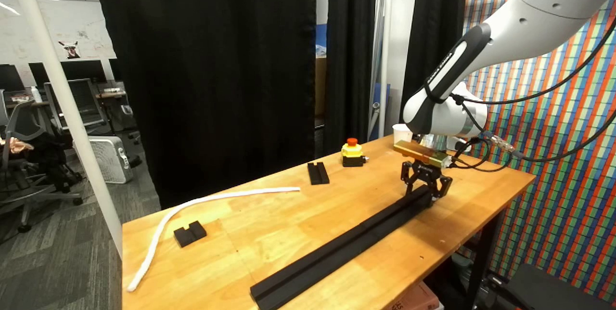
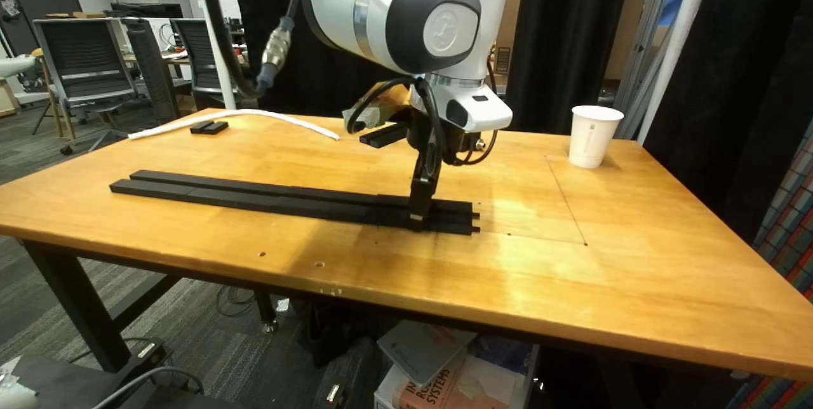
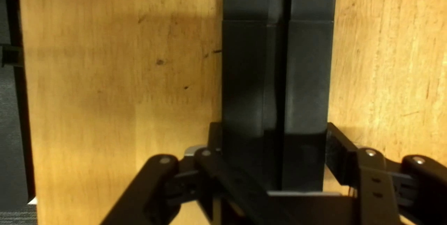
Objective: Arrange the black objects together on the table
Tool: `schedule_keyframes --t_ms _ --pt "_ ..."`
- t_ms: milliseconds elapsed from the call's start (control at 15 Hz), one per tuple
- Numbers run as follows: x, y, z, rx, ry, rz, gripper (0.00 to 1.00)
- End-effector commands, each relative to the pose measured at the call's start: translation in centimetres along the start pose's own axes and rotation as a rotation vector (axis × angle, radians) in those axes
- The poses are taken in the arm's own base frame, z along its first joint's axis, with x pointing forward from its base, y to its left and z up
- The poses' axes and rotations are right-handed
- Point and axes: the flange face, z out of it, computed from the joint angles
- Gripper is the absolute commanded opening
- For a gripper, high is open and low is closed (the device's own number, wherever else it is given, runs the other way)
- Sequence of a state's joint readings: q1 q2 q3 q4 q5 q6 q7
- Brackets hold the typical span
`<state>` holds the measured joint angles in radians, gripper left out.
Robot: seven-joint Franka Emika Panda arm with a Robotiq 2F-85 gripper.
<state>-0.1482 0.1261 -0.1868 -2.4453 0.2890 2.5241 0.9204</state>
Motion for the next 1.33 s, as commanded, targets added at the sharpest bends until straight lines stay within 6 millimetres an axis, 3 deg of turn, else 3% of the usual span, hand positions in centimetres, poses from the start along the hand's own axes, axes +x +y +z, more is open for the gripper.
schedule_keyframes --t_ms 0,600,667,933,1267 --pt "-0.3 -1.0 0.2 0.000 -0.012 0.024 0.45" --pt "-0.4 -1.5 0.5 -0.001 -0.020 0.030 0.45" --pt "-0.4 -1.5 0.4 0.001 -0.027 0.031 0.93" --pt "-1.4 -1.6 -0.3 0.011 -0.031 0.016 1.00" --pt "-6.1 -1.3 -4.7 0.048 0.016 -0.114 1.00"
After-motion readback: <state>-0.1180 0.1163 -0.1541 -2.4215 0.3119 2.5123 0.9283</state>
